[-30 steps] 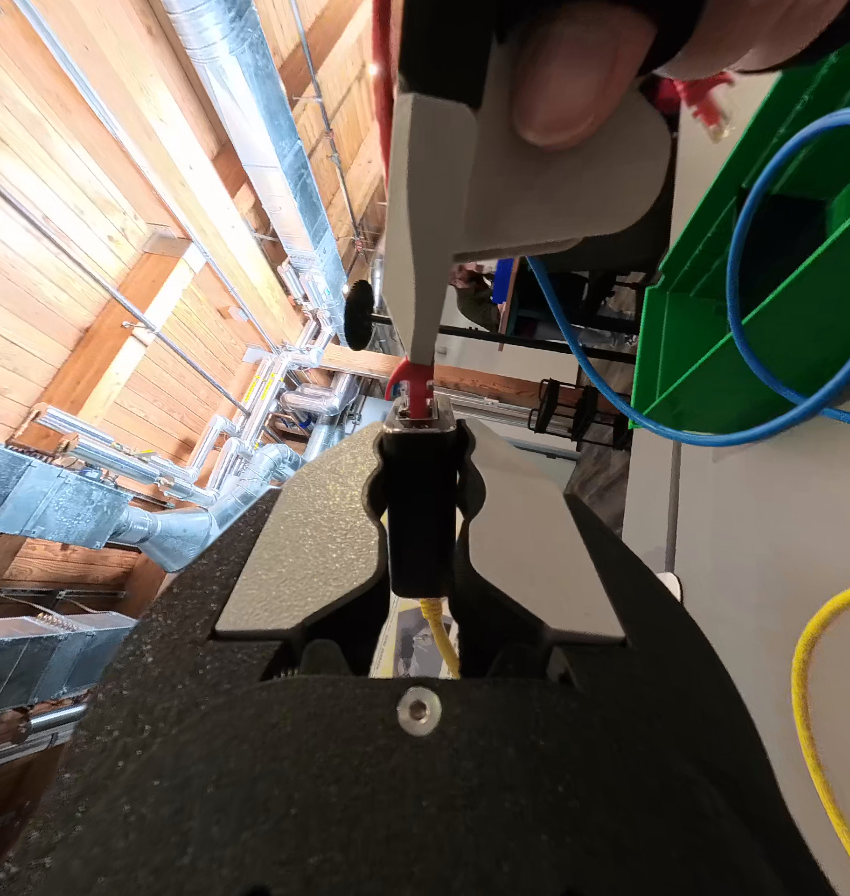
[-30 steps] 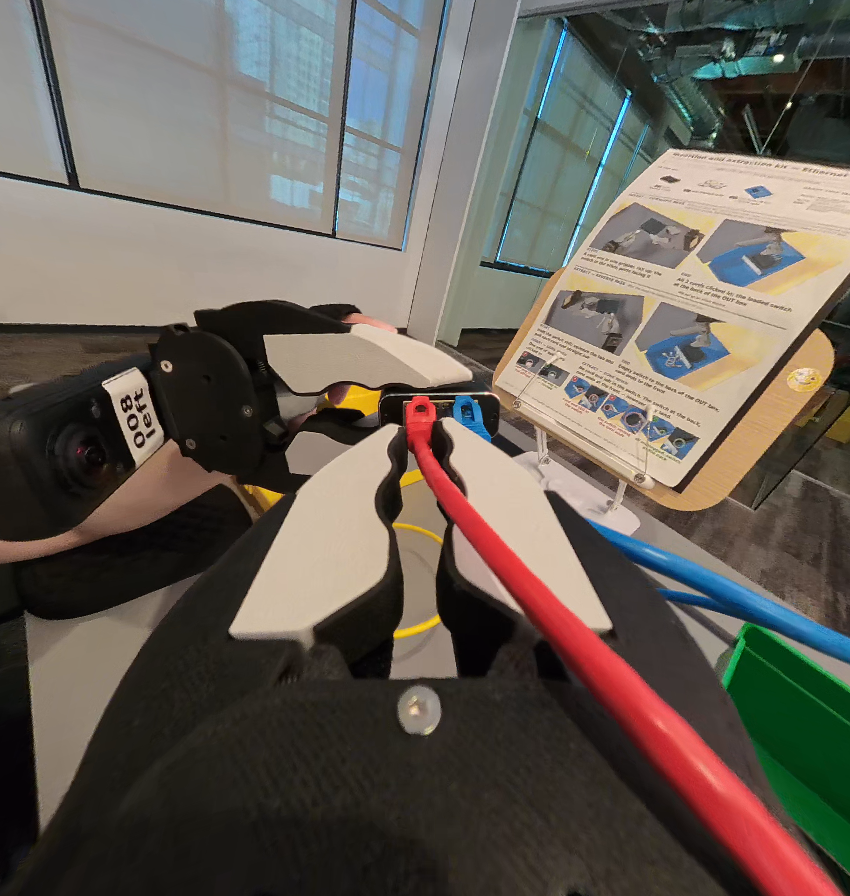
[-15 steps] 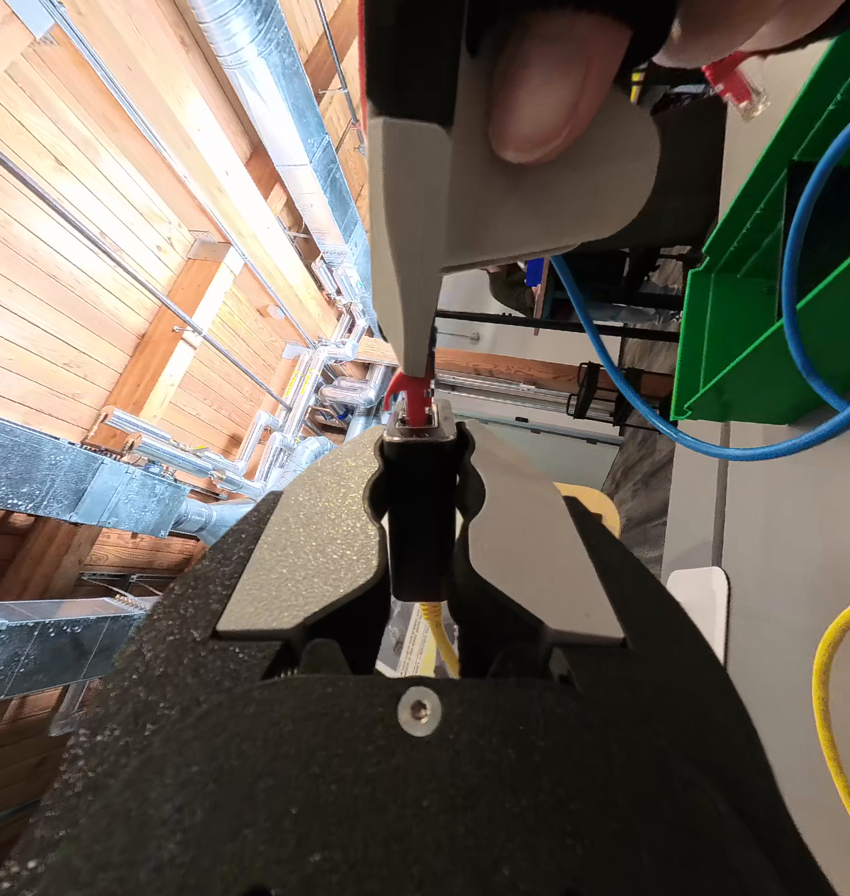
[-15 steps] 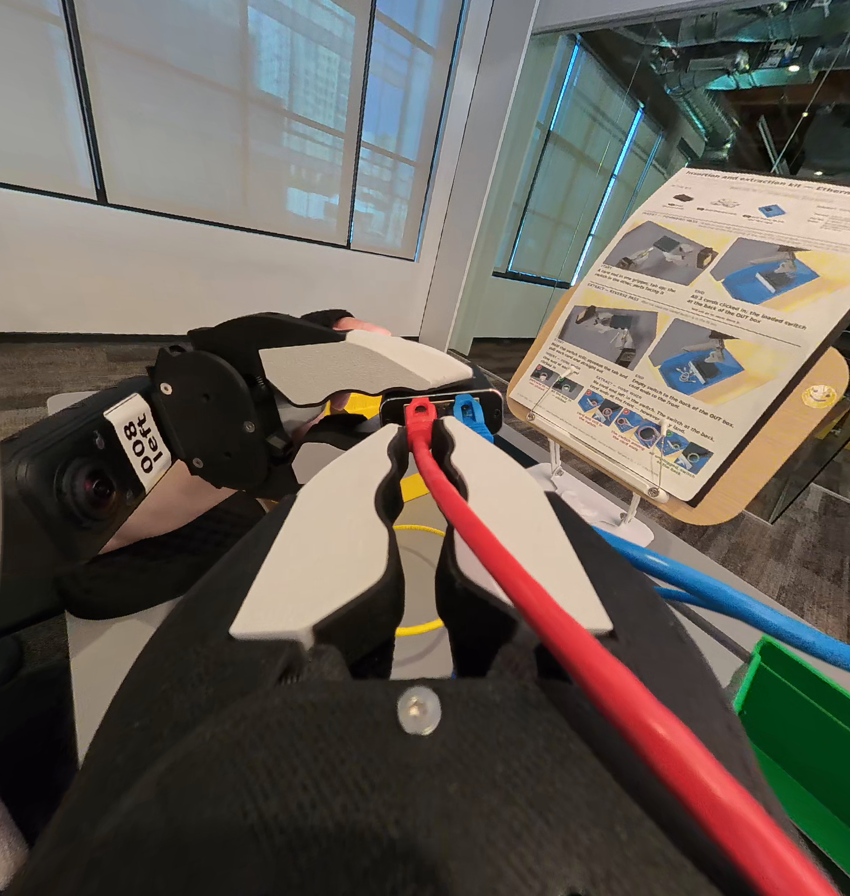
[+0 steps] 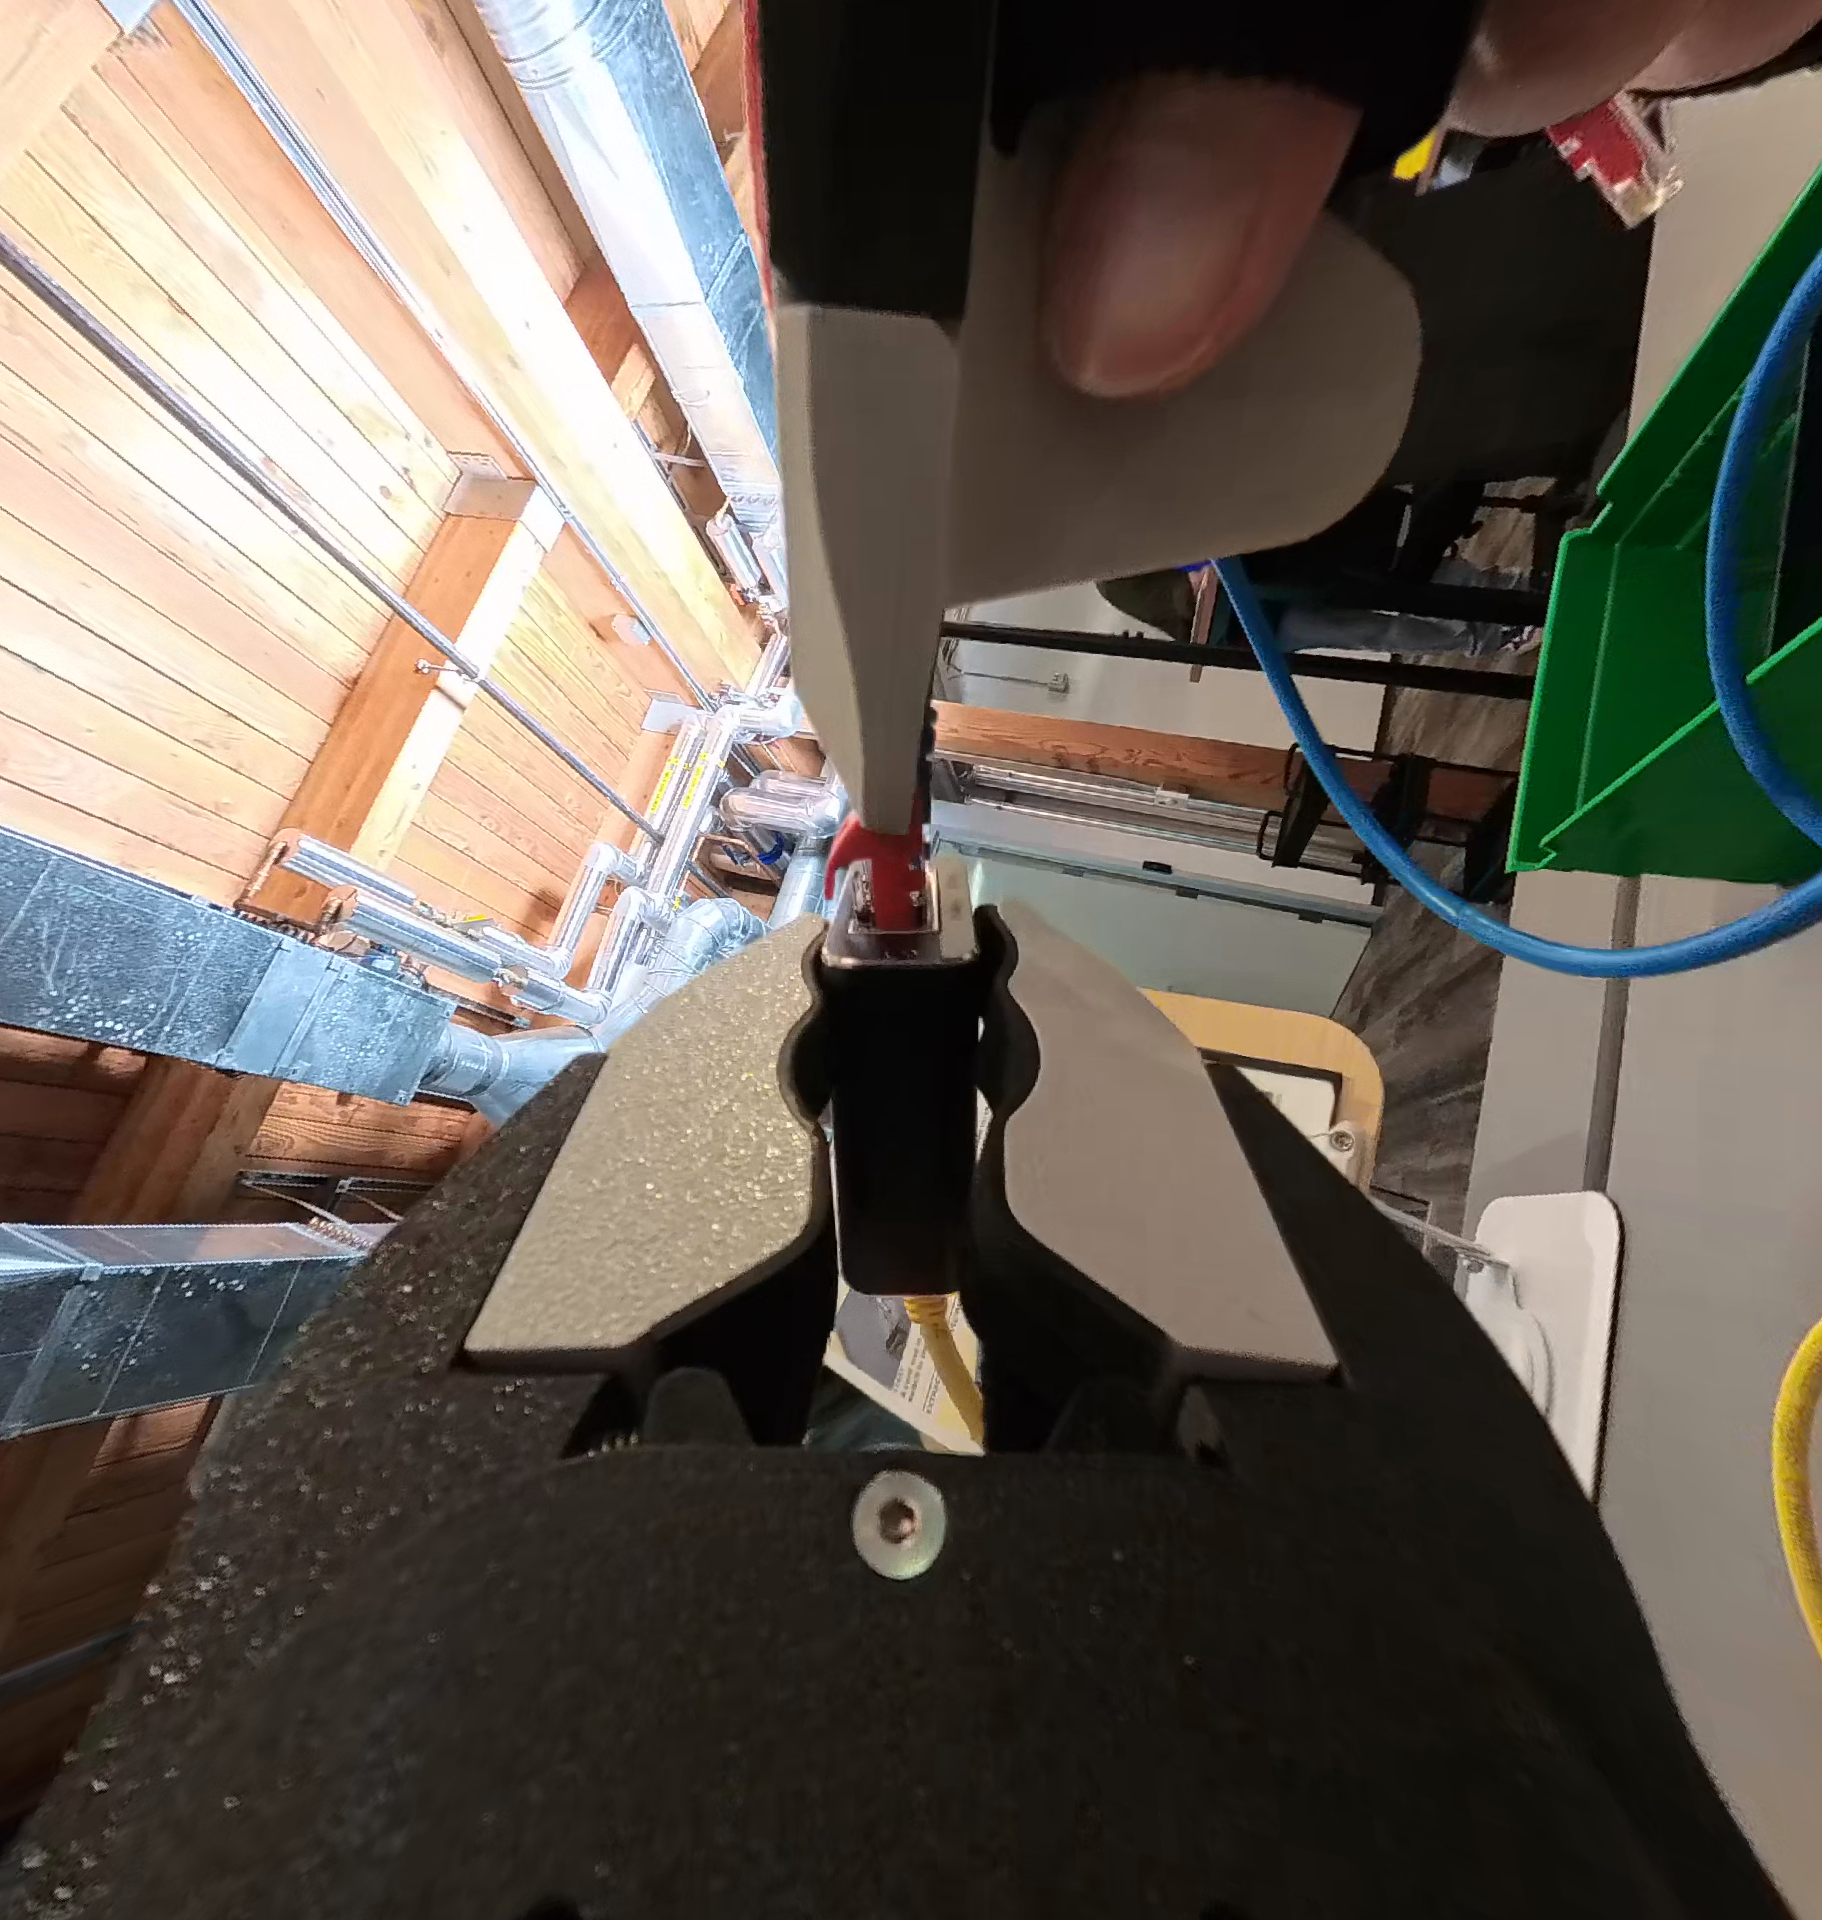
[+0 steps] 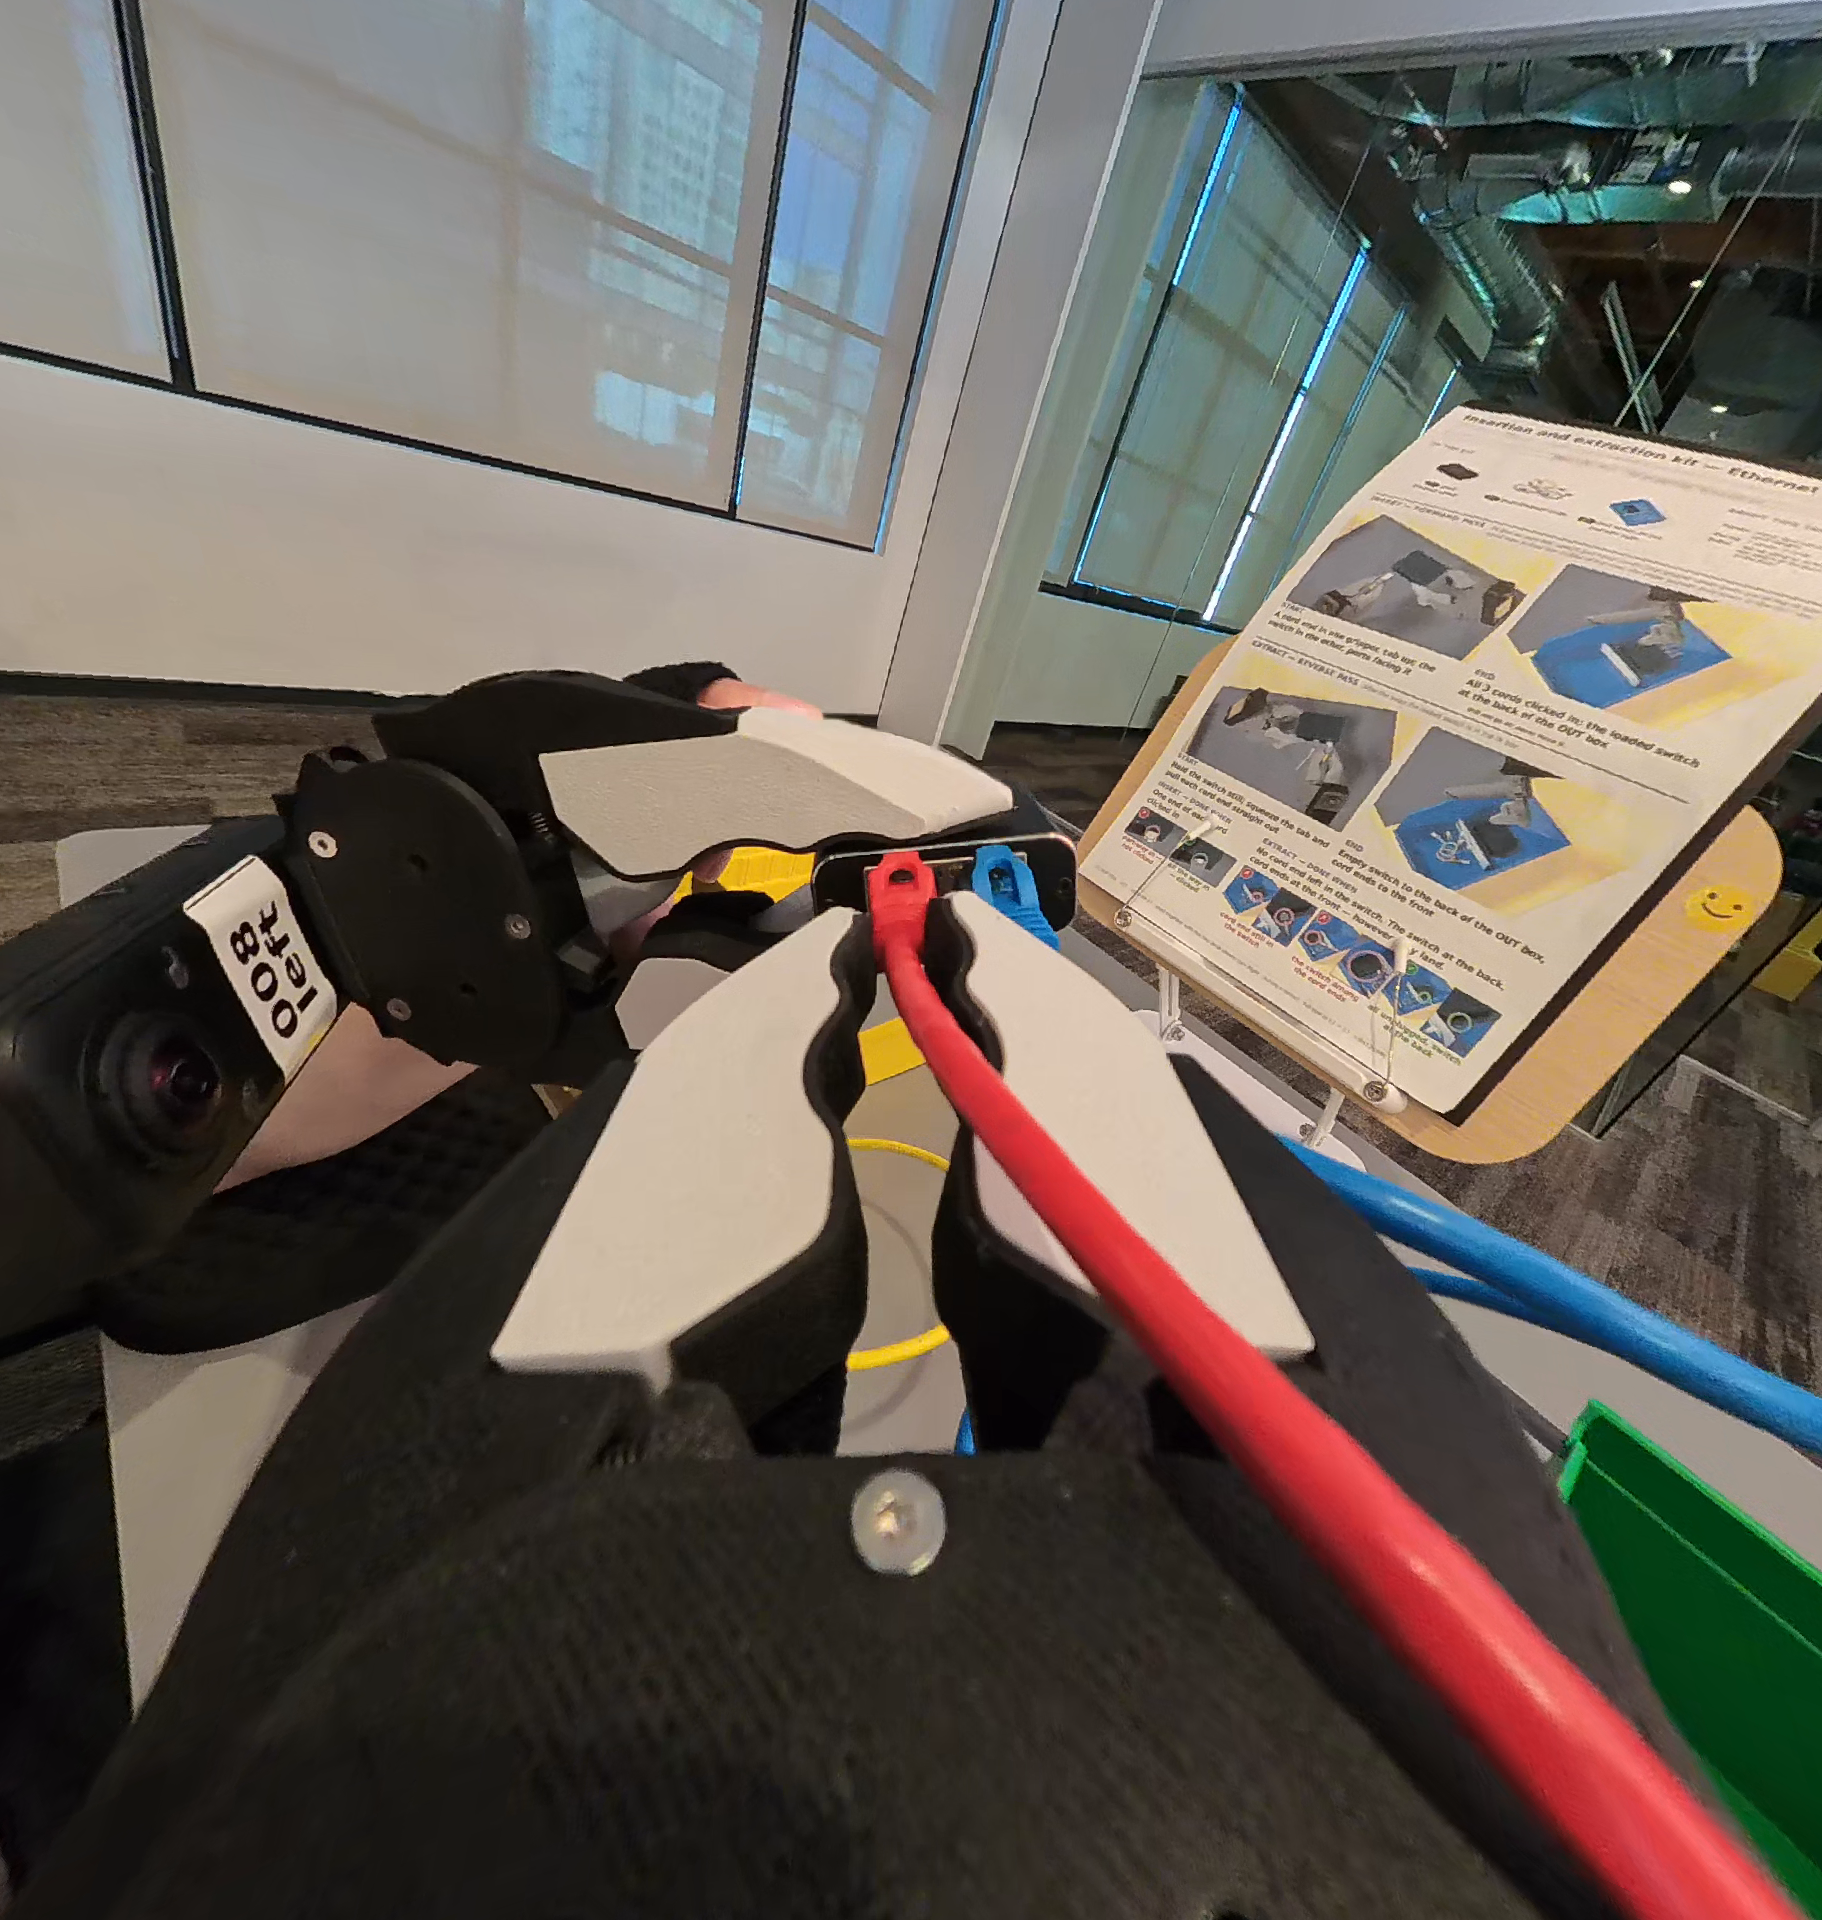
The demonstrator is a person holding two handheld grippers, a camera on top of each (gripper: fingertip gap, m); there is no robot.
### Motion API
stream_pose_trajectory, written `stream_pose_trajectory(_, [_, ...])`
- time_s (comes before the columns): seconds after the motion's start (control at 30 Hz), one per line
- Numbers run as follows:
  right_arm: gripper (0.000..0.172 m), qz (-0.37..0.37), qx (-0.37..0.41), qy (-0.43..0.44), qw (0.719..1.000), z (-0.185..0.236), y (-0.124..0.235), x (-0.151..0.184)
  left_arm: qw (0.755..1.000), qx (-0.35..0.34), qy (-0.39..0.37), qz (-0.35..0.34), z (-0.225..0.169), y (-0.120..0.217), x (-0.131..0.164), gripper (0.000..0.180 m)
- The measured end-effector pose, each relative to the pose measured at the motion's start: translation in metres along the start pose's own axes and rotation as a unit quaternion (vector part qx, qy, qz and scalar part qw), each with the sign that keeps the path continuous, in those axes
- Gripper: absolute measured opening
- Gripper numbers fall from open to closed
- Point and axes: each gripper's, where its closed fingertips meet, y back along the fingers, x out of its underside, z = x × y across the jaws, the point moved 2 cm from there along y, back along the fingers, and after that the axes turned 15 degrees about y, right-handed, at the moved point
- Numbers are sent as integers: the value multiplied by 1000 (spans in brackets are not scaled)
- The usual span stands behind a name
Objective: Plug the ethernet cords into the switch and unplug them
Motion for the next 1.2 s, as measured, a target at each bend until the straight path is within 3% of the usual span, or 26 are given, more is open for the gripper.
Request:
stream_pose_trajectory(0.23, [11,-9,16,32,999,-12,-17,5,999,27,40,15,3,-13,20,24])
stream_pose_trajectory(0.4, [32,-53,15,6,998,-11,-34,18,995,59,68,48,-1,-19,43,24])
stream_pose_trajectory(0.43, [32,-58,23,5,998,-11,-34,22,995,52,70,54,0,-21,48,24])
stream_pose_trajectory(0.5, [14,-86,41,19,995,-11,-29,29,991,42,102,69,7,-24,60,24])
stream_pose_trajectory(0.57, [13,-101,61,-5,993,-15,-28,38,985,48,151,62,13,-25,67,25])
stream_pose_trajectory(0.67, [14,-93,2,-52,994,-1,-33,43,995,8,77,57,18,-23,72,24])
stream_pose_trajectory(0.77, [13,-63,-89,-59,992,31,-28,20,997,-7,28,68,14,-25,81,24])
stream_pose_trajectory(0.9, [9,-16,4,105,994,-16,-13,-8,997,2,-36,63,-1,-27,86,24])
stream_pose_trajectory(0.97, [10,64,-24,120,990,-32,-22,12,997,19,-41,66,-10,-29,85,24])
stream_pose_trajectory(1.03, [12,120,-82,76,986,-30,-34,37,996,30,-49,66,-17,-31,82,24])
stream_pose_trajectory(1.2, [12,139,-63,78,985,-31,-42,63,996,41,-57,59,-31,-33,73,24])
